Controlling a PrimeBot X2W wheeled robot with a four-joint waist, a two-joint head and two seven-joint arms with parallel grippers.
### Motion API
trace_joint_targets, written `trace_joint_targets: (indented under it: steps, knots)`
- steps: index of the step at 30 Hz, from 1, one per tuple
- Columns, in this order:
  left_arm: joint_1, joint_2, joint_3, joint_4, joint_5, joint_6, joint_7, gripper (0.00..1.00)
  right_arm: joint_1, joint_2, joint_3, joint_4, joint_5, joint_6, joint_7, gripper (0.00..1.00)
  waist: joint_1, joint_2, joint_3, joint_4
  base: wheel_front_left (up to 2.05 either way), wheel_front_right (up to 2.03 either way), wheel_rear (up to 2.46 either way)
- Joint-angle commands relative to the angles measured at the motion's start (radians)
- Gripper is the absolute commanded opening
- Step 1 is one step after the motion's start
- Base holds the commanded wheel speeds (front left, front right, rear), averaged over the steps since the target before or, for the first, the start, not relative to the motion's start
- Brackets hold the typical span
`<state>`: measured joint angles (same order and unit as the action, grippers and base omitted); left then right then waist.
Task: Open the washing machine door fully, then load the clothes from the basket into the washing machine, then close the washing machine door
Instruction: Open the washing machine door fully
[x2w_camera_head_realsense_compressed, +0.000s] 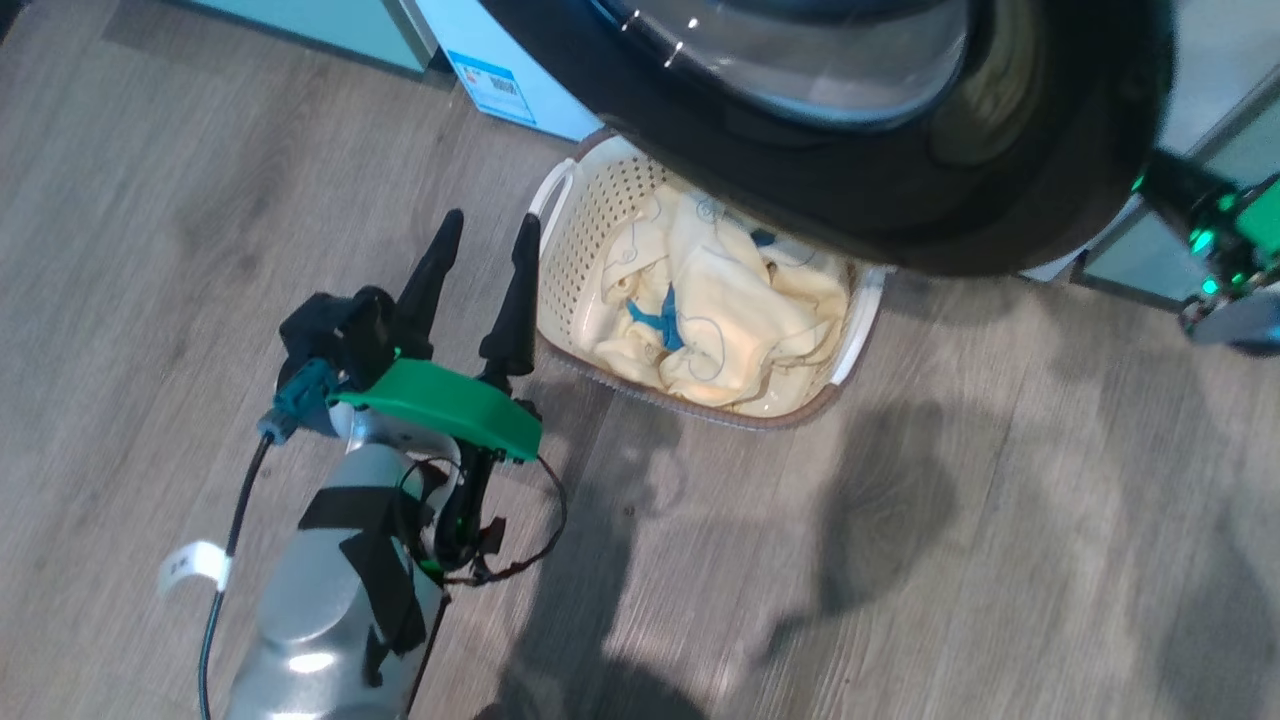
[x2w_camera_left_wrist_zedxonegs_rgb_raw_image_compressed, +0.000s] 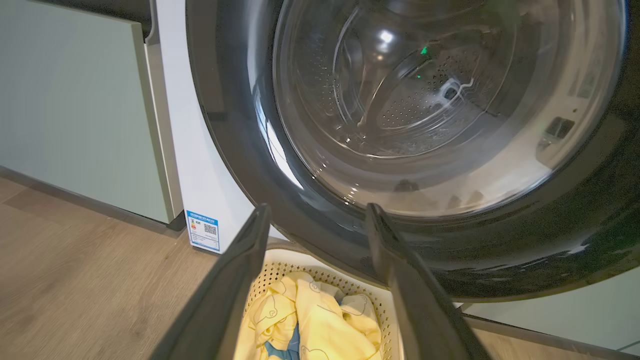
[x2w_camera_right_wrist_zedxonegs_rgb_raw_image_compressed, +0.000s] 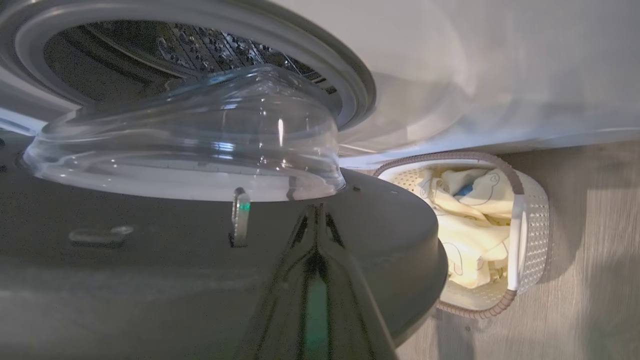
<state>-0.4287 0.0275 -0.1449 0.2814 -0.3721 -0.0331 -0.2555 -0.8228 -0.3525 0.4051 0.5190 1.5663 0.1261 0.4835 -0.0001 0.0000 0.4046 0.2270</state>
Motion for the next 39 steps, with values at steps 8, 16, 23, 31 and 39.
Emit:
trace_joint_targets:
  steps: [8, 16, 23, 31, 39]
  knots:
    - [0.018, 0.023, 0.050, -0.004, 0.020, -0.014, -0.006, 1.00, 0.059, 0.041, 0.057, -0.078, 0.005, 0.005, 0.049, 0.00, 0.0001, 0.0000, -0.063, -0.012, 0.00, 0.00, 0.00]
    - [0.043, 0.023, 0.075, 0.012, 0.038, -0.030, -0.006, 1.00, 0.132, 0.064, 0.100, -0.098, 0.011, 0.005, 0.090, 0.00, 0.0001, 0.0000, -0.117, -0.014, 0.00, 0.00, 0.00]
    - [0.064, 0.023, 0.100, 0.019, 0.050, -0.041, -0.006, 1.00, 0.195, 0.096, 0.133, -0.094, 0.012, 0.005, 0.104, 0.00, 0.0001, 0.0000, -0.153, -0.012, 0.00, 0.00, 0.00]
    - [0.084, 0.023, 0.120, 0.024, 0.058, -0.048, -0.006, 1.00, 0.262, 0.152, 0.156, -0.096, 0.019, 0.005, 0.097, 0.00, 0.0001, 0.0000, -0.188, -0.010, 0.00, 0.00, 0.00]
    - [0.100, 0.023, 0.138, 0.029, 0.067, -0.055, -0.006, 1.00, 0.298, 0.200, 0.175, -0.092, 0.020, 0.005, 0.103, 0.00, 0.0001, 0.0000, -0.213, -0.012, 0.00, 0.00, 0.00]
